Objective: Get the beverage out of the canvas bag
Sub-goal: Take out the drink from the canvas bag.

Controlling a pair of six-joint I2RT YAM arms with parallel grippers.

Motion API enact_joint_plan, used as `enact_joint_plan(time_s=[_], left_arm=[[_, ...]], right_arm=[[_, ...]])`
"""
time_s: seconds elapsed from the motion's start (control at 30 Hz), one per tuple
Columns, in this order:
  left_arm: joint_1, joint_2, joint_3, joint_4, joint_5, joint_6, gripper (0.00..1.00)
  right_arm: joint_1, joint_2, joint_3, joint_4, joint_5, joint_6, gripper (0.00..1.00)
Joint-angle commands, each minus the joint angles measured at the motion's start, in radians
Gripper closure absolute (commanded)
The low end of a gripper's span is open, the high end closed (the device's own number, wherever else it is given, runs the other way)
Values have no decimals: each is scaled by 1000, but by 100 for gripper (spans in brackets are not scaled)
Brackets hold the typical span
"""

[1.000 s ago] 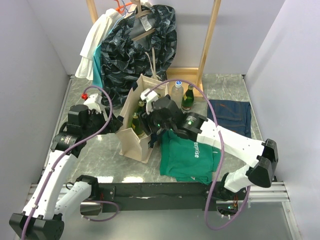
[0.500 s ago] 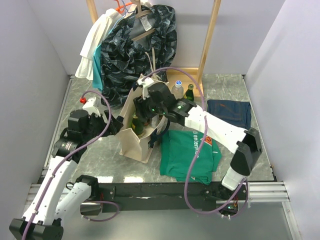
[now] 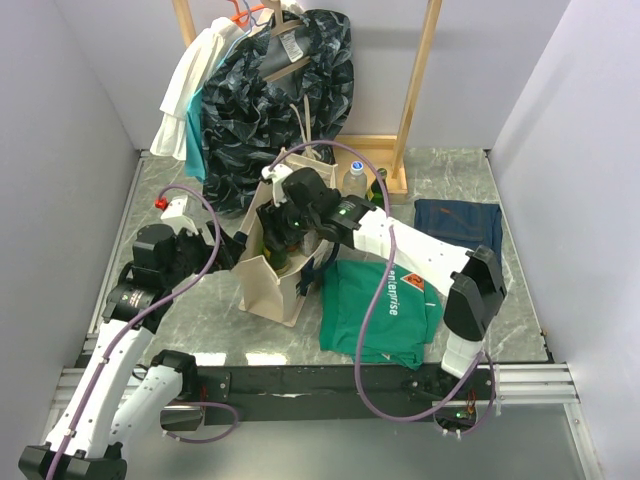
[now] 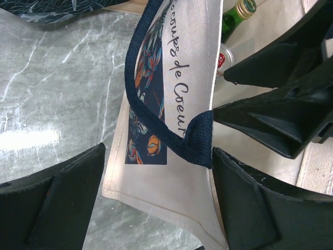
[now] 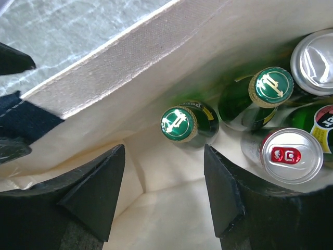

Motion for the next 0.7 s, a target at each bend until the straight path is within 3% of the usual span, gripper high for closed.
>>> enact_joint_plan(time_s=[0.0, 0.67], left_arm=[[-4, -15, -2, 38, -13, 0, 11], [-4, -20, -5, 44, -2, 0, 11]], right_arm=[[3, 37, 75, -15, -8, -30, 31], [4, 154, 188, -77, 6, -74, 32]])
